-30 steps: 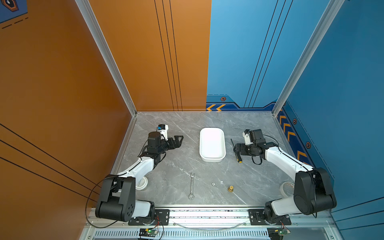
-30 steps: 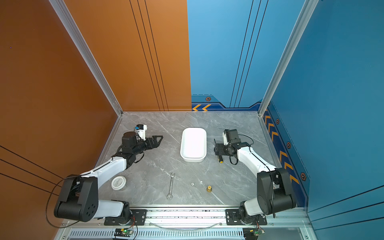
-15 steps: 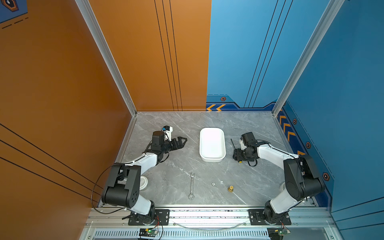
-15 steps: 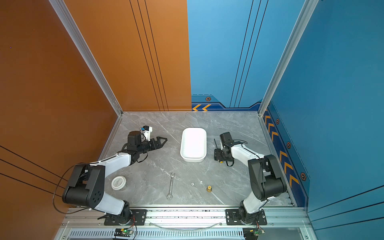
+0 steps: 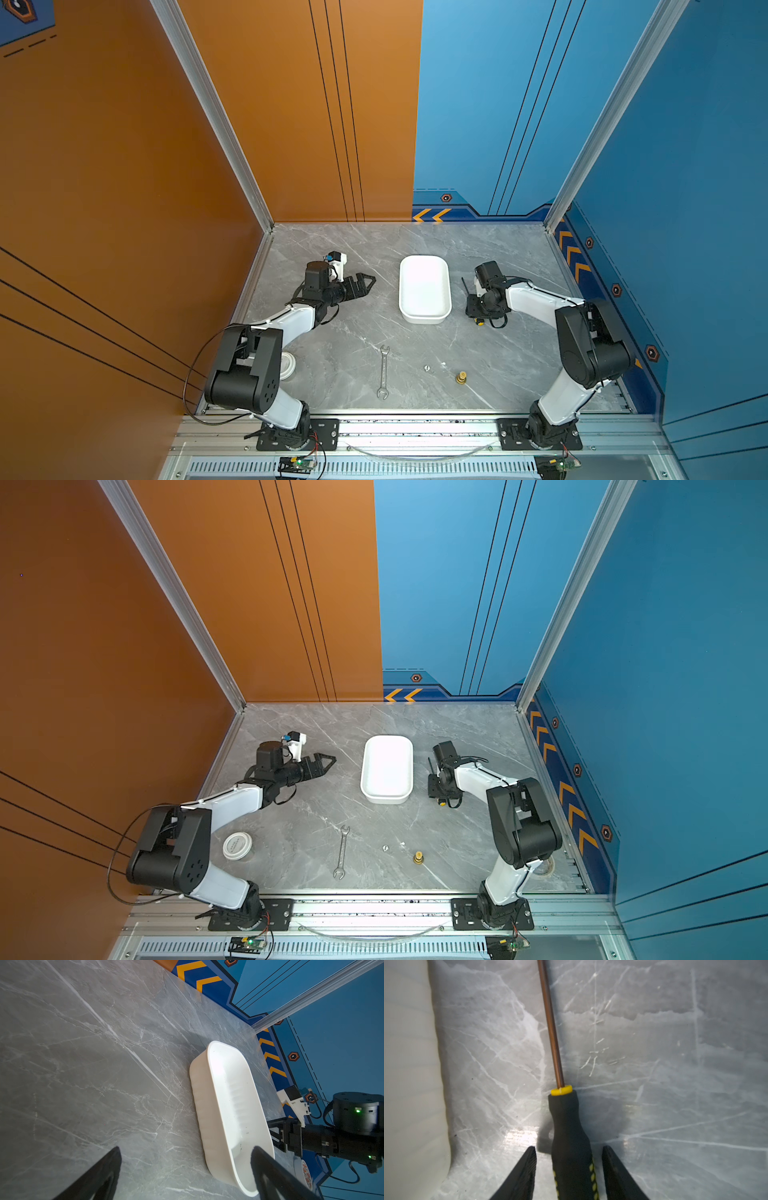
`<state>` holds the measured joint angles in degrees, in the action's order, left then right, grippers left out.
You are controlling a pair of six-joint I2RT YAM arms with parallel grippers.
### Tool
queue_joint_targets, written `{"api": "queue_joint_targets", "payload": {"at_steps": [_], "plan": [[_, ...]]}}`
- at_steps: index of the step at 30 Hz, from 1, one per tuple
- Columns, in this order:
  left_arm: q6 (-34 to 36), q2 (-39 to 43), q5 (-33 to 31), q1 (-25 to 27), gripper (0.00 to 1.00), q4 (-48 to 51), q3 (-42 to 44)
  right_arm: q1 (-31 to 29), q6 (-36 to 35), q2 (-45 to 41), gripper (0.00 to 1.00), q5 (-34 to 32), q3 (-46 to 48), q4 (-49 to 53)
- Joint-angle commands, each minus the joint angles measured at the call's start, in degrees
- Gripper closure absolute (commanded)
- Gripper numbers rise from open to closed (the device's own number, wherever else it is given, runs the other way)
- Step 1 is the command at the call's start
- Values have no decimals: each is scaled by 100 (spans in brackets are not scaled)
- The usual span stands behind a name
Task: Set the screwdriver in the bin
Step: 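Close the right gripper on the screwdriver handle, then lift the screwdriver with the right gripper and carry it over the white bin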
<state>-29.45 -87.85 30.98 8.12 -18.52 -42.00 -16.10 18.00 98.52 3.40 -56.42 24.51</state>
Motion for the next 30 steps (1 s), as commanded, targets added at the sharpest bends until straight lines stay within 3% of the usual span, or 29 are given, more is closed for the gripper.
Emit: {"api": "queue_joint_targets", "payload": {"at_steps": [1, 4, 8, 10, 17, 20, 22, 25, 30], "plan": [[94, 29, 103, 40, 2, 204, -142, -8, 44, 134, 59, -95, -86, 141], [145, 74, 55, 36, 2, 294, -146, 1, 20, 155, 70, -28, -105, 174], [203, 136, 17, 40, 2, 405, -161, 52, 28, 158, 95, 136, -195, 275], [240, 159, -4, 32, 2, 462, -180, 76, 68, 109, 100, 215, -239, 324], [312, 180, 30, 35, 2, 535, -260, 34, 548, -774, 100, 258, -679, 788], [326, 166, 68, 45, 2, 536, -300, -222, 875, -1245, 100, 196, -1059, 912], [335, 155, 93, 45, 2, 543, -318, -568, 1106, -1449, 100, -197, -1397, 1014], [331, 163, 106, 47, 2, 540, -305, -1156, 1151, -1495, 100, -611, -1952, 1169], [336, 227, 31, 65, 2, 539, -213, -1718, 1952, -984, 100, -849, -2767, 1337]]}}
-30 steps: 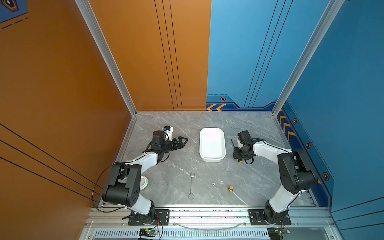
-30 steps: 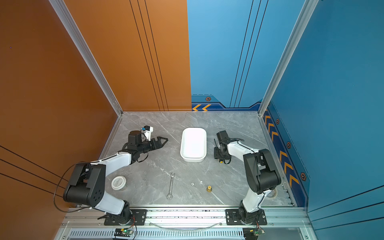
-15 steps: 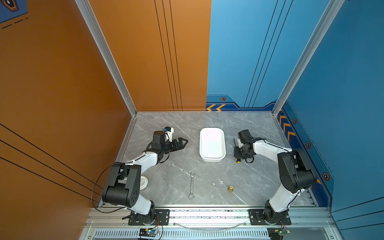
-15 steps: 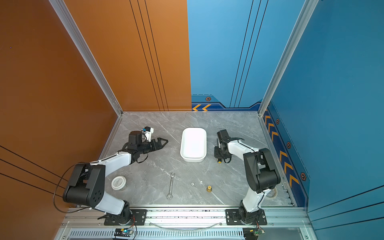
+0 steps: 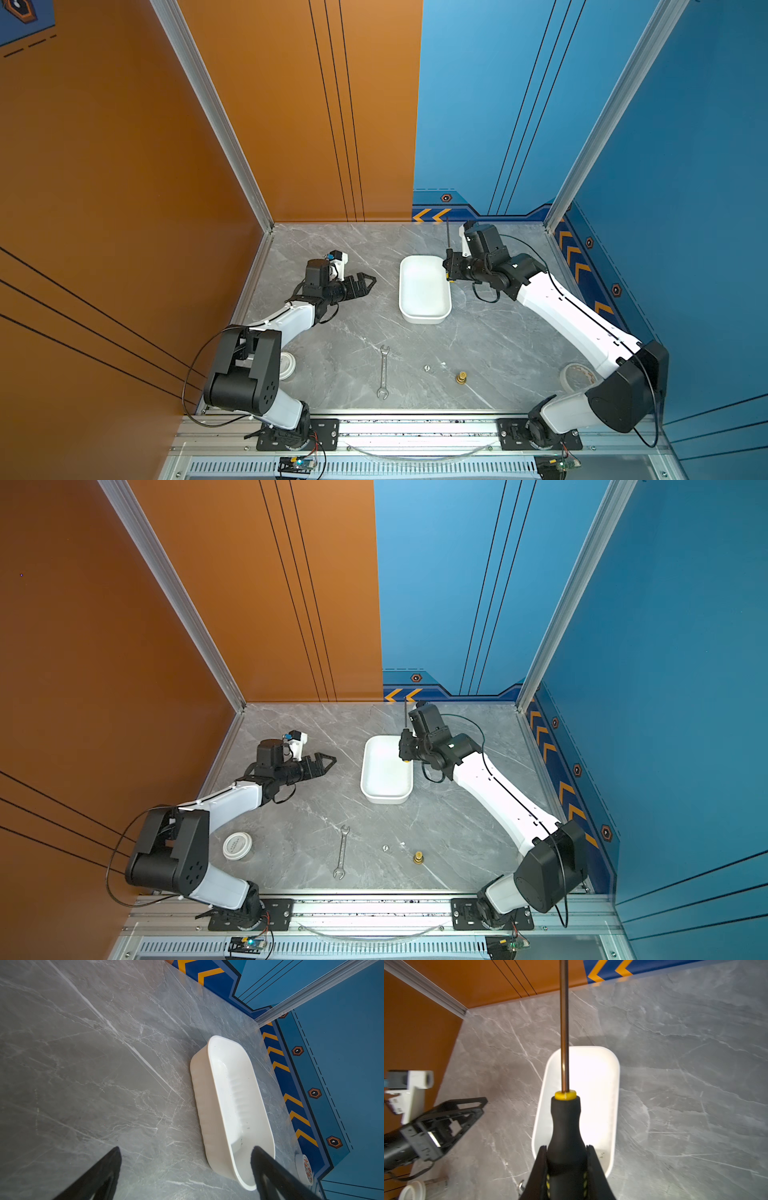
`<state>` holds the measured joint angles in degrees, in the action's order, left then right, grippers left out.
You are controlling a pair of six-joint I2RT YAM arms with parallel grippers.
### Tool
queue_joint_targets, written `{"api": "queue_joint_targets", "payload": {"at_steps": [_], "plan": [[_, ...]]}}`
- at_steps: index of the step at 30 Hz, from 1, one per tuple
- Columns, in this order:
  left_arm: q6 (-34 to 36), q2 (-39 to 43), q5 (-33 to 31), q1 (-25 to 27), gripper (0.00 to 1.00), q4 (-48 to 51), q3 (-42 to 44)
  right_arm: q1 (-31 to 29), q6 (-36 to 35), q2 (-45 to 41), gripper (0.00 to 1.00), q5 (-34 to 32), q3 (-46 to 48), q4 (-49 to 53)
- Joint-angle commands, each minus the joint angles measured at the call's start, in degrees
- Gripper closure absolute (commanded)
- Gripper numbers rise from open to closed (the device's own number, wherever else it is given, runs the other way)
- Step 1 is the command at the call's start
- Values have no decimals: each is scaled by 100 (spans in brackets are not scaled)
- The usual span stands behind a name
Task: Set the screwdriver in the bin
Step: 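Lift the screwdriver with the right gripper and carry it over the white bin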
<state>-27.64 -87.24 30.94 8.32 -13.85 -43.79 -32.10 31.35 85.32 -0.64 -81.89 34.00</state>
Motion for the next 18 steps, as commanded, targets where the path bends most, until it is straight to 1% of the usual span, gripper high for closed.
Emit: {"api": "queue_joint_targets", "payload": {"at_steps": [1, 3, 5, 9, 13, 18], "plan": [[155, 173, 29, 53, 2, 73, -25, -219, 728, 453, 100, -572, -293, 388], [160, 206, 27, 56, 2, 71, -16, -444, 960, 723, 100, -1029, -450, 480], [165, 234, 46, 56, 2, 82, -24, -563, 1195, 1002, 100, -1274, -603, 629], [216, 277, 32, 53, 2, 166, -69, -685, 1560, 1470, 100, -1312, -763, 769], [268, 291, 10, 52, 2, 240, -66, -763, 1653, 1768, 100, -1546, -895, 931], [329, 305, -48, 52, 2, 330, -64, -745, 1714, 2073, 100, -1366, -943, 1063]]}}
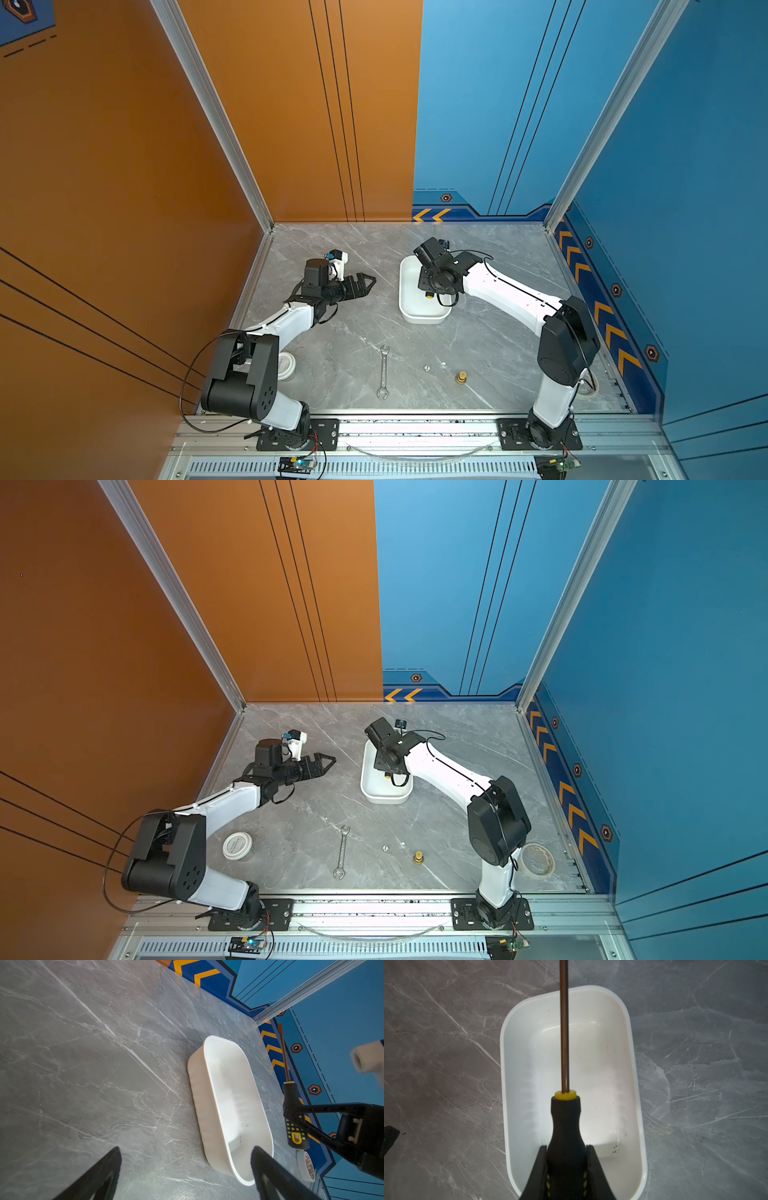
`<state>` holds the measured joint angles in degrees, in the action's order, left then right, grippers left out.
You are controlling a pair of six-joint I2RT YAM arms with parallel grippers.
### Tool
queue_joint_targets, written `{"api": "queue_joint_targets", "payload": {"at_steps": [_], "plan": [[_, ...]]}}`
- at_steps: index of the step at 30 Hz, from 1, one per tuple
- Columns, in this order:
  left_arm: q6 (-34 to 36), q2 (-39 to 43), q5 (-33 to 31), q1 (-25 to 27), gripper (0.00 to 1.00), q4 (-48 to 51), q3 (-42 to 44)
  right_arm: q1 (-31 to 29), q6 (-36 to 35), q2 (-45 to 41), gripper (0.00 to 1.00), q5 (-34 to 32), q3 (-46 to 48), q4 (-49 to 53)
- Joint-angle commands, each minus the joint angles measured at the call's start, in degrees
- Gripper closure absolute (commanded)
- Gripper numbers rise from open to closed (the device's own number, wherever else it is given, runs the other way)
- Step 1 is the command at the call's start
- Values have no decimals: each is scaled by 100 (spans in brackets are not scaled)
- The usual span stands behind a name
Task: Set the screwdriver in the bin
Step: 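Lift the screwdriver with the right gripper and carry it over the white bin, then lower the screwdriver into the white bin with the right gripper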
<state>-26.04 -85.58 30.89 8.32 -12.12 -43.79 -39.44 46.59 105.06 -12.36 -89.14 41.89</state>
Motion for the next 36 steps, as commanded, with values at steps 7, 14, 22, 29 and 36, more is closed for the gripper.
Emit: {"api": "queue_joint_targets", "payload": {"at_steps": [7, 14, 22, 29, 36], "plan": [[187, 101, -64, 55, 2, 187, -82, -20, 306, 572, 100, 47, -252, 367], [239, 85, -96, 54, 2, 266, -88, -24, 313, 950, 100, 225, -390, 432], [288, 78, -143, 47, 2, 338, -109, -37, 188, 1222, 100, 456, -472, 462], [293, 79, -167, 48, 2, 416, -132, -20, -31, 1342, 100, 538, -461, 473], [275, 100, -180, 65, 2, 413, -89, -29, -40, 1680, 100, 551, -455, 478]]}}
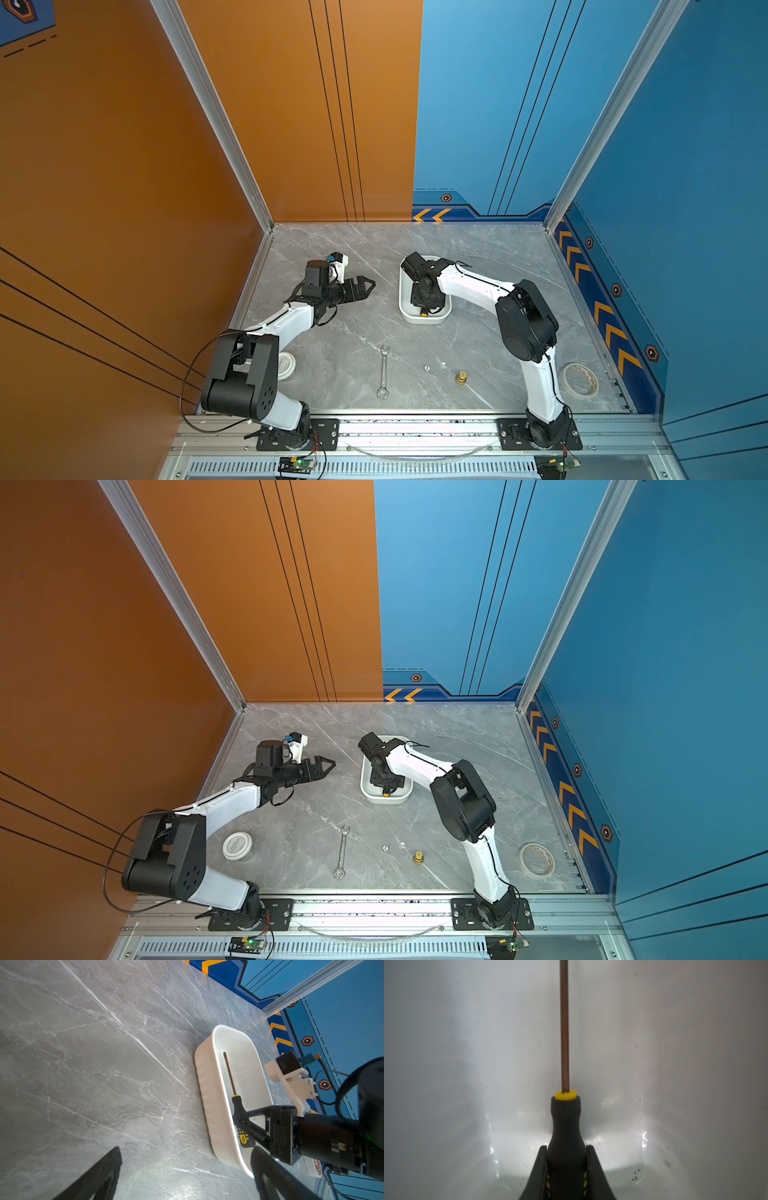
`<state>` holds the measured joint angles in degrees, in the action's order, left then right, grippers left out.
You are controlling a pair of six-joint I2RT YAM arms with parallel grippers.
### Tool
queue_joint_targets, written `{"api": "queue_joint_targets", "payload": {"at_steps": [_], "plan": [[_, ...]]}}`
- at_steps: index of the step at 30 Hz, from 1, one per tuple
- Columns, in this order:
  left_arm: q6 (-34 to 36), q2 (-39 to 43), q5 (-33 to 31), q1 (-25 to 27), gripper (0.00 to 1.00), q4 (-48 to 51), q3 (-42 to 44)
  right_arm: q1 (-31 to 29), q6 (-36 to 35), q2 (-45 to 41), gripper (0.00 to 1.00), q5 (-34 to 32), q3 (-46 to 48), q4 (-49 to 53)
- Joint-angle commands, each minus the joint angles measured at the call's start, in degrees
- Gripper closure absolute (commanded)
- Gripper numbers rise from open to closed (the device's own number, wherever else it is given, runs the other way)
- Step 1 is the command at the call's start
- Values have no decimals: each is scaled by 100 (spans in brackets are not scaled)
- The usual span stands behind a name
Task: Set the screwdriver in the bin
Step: 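Lower the screwdriver into the white bin with the right gripper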
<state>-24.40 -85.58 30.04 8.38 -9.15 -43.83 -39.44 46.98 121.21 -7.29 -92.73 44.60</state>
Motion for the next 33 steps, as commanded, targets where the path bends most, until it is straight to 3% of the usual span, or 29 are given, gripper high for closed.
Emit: {"api": "queue_joint_targets", "payload": {"at_steps": [1, 12, 17, 24, 33], "plan": [[112, 103, -95, 55, 2, 115, -90, -29, -84, 86, 100, 40, -95, 202], [181, 170, -135, 58, 2, 264, -112, -37, -110, 309, 97, 139, -86, 198], [190, 182, -139, 54, 2, 286, -113, -37, -117, 320, 89, 133, -81, 198], [202, 191, -130, 58, 2, 291, -100, -37, -144, 301, 71, 123, -76, 196], [208, 191, -146, 68, 2, 291, -78, -37, -249, 176, 62, 57, -98, 198]]}}
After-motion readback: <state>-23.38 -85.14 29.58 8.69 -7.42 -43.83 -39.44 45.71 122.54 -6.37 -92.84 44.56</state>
